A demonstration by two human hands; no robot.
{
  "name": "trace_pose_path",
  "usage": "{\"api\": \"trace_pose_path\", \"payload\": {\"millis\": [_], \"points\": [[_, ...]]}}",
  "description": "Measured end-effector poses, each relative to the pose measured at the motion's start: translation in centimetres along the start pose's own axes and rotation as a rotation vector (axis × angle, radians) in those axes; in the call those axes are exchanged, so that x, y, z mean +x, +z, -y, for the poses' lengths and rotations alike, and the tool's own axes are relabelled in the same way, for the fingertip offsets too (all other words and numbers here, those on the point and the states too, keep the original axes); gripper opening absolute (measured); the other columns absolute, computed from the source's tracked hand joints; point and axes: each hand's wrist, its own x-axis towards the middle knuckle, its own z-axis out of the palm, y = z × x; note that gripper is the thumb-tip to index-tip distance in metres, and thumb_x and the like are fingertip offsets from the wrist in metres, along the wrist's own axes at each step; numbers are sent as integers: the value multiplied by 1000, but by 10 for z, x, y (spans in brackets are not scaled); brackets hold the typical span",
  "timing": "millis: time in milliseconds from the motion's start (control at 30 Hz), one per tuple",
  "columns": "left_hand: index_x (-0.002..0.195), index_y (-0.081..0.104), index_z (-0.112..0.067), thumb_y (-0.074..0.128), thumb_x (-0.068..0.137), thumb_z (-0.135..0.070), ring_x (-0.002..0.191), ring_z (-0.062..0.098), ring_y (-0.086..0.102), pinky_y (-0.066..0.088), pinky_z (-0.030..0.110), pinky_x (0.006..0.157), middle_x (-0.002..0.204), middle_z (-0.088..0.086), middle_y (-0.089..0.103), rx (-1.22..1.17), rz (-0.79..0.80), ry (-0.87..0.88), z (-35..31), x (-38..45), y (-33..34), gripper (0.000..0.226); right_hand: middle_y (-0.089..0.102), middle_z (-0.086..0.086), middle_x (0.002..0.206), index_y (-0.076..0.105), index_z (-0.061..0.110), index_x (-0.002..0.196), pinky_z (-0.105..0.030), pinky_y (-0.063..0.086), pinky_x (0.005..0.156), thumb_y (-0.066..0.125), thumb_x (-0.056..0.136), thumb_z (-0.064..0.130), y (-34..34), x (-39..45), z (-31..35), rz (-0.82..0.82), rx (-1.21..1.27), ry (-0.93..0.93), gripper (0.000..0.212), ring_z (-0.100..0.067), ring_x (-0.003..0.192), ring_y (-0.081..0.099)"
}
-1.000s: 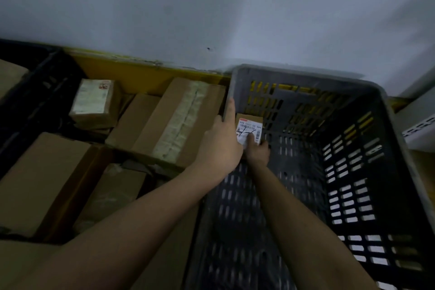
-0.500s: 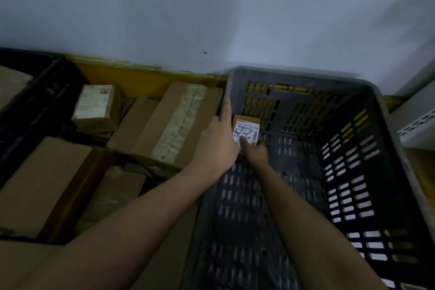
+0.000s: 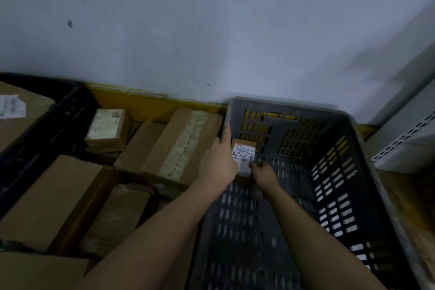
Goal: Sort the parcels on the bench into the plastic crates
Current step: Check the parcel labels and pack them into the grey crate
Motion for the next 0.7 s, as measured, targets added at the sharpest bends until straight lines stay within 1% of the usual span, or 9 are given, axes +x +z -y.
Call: {"api": "trace_pose_path", "payload": {"millis": [67,133,167,233,300,367,467,567,700], "points": [[158,-12,-29,58,94,-14,95,31,61,45,36,64,150,15,35,36,5,-22,-2,-2,-3,95,68,-12,104,65,8,107,-33,49,75,52,99,44,-13,-6,9,21,-59,-33,39,-28,91,63],[158,-8,-31,54,98,-17,100,31,61,48,36,66,160,14,21,23,-4,-54,-4,-4,-5,88,64,-9,90,60,13,85,-28,42,62,53,100,35,-27,-17,25,27,-130,-78,28,-21,74,58],[158,-6,-31,51,100,-21,104,31,61,51,37,69,163,13,15,-10,-15,-67,-5,-6,-6,82,60,-7,80,55,16,75,-26,37,57,53,101,31,-33,-23,33,24,-159,-100,30,-18,66,54],[159,1,-31,43,103,-33,116,32,57,52,39,78,164,11,11,-55,-27,-68,-5,-8,-9,70,50,-7,65,47,15,64,-27,33,56,53,101,27,-44,-34,51,30,-202,-145,39,-21,59,47],[159,9,-28,37,103,-44,128,33,45,49,43,91,160,12,19,-18,-29,-19,-2,-10,-13,64,45,-10,62,46,12,65,-29,34,57,52,101,29,-53,-50,72,59,-232,-204,40,-22,59,45],[156,20,-27,35,101,-51,133,34,38,43,47,102,154,13,29,-12,-55,12,2,-11,-24,62,50,-13,67,51,10,70,-30,37,57,51,100,30,-62,-64,93,78,-256,-268,36,-23,60,48],[153,32,-28,33,99,-57,144,34,26,30,52,114,158,10,29,34,-85,-5,12,-9,-52,61,52,-14,69,53,10,72,-29,38,58,51,100,30,-71,-83,124,75,-272,-368,35,-23,62,51],[148,39,-30,31,98,-60,141,32,29,29,52,111,155,7,34,148,-128,-23,26,-13,-85,59,49,-15,70,50,9,70,-30,37,61,50,101,33,-71,-99,148,81,-309,-453,38,-23,63,48],[148,37,-33,30,95,-64,139,30,30,29,53,109,153,3,34,218,-114,-48,53,-26,-120,62,50,-15,75,50,11,75,-31,37,61,49,102,35,-53,-114,172,126,-349,-531,36,-23,66,48]]}}
